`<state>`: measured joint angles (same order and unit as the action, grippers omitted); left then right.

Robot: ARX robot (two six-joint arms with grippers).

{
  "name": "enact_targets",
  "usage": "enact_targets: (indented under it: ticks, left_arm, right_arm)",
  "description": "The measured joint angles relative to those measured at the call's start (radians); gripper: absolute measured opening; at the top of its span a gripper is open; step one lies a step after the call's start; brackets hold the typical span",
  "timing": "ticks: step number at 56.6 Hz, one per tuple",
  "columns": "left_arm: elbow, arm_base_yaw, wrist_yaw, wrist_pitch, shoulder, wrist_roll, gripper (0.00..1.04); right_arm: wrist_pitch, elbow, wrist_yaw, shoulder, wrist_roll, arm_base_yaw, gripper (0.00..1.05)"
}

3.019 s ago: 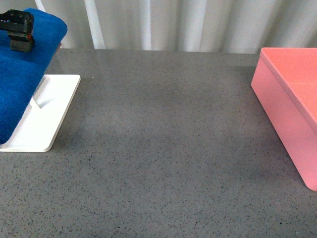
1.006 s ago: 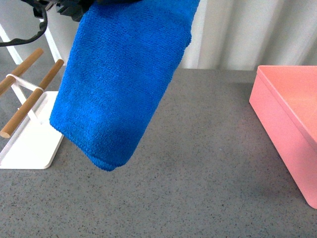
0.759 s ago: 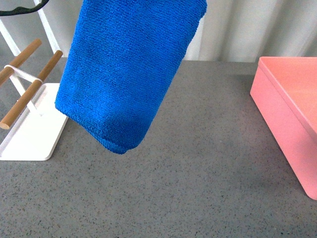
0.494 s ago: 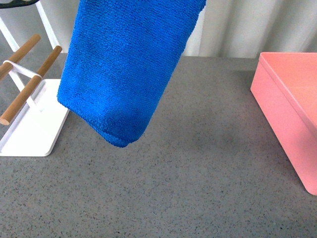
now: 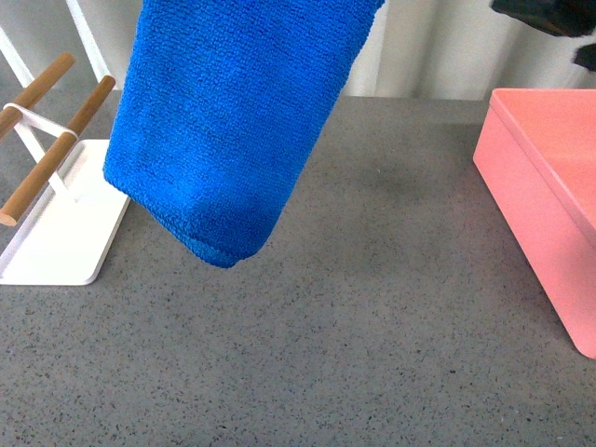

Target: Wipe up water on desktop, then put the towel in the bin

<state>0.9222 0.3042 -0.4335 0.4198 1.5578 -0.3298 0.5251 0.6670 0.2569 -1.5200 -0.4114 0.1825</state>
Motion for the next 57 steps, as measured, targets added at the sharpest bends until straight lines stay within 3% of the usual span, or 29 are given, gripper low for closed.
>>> enact_targets:
  ticks: [14,57]
  left_arm:
    - [0.0,0.0,0.0,0.0,0.0,0.0,0.05]
    - [0.0,-0.004,0.015,0.0,-0.001,0.0,0.05]
  right_arm:
    - [0.268,-0.002,0.148,-0.026,-0.211,0.054,0.98]
    - [0.575,0.186,0.164,-0.391,-0.364,0.163,0.98]
